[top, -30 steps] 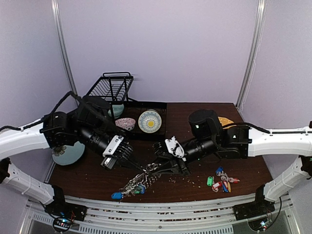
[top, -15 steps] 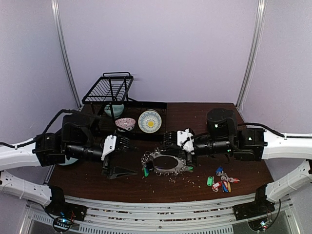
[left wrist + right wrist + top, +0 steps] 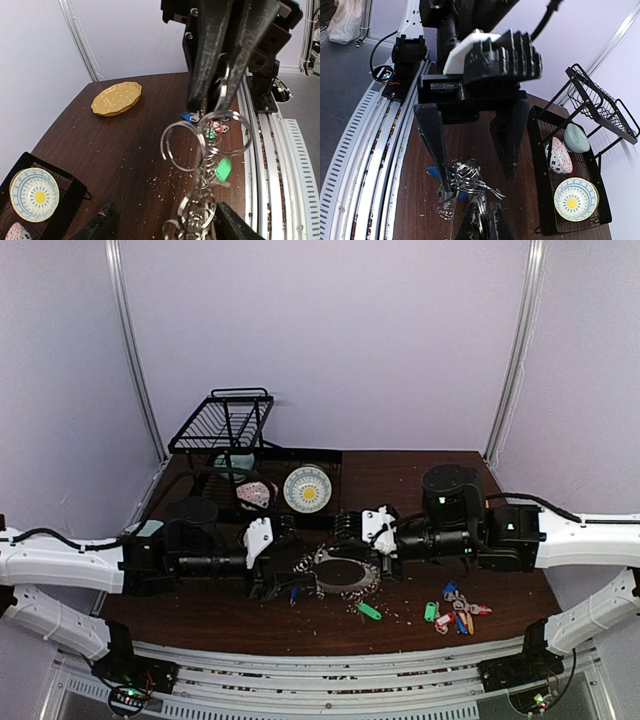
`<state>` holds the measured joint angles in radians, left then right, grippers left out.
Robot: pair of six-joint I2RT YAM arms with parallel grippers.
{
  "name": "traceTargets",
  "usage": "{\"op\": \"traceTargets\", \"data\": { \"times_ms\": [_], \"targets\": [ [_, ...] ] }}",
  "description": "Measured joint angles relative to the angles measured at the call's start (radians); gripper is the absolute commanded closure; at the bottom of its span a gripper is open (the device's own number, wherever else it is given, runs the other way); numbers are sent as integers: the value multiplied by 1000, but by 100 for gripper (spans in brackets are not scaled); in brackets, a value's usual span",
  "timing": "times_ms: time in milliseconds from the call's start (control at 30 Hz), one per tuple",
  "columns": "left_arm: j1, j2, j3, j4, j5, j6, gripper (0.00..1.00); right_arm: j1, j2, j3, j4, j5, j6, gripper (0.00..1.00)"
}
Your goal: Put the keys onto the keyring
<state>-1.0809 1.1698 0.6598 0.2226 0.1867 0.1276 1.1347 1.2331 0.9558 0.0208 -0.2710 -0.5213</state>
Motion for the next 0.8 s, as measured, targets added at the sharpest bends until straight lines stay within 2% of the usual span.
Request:
{"op": "traceTargets", "data": {
  "times_ms": [367, 500, 667, 733, 800],
  "targets": [
    [-4, 36, 2, 71, 136, 9, 99, -3, -1, -2, 17, -64, -6, 100],
    [-7, 24, 2, 45, 161, -2, 100, -3, -9, -19, 34, -81, -26, 100],
    [-19, 18, 2, 29, 97, -6, 100, -3, -14, -52, 86, -36, 4, 68],
    [-23, 13, 3, 8, 7, -8, 100, -8, -28, -72, 103, 6, 30, 61],
    [-27, 7, 5, -15, -87, -12, 100, -10, -50, -91, 109, 40, 61, 59]
  ]
}}
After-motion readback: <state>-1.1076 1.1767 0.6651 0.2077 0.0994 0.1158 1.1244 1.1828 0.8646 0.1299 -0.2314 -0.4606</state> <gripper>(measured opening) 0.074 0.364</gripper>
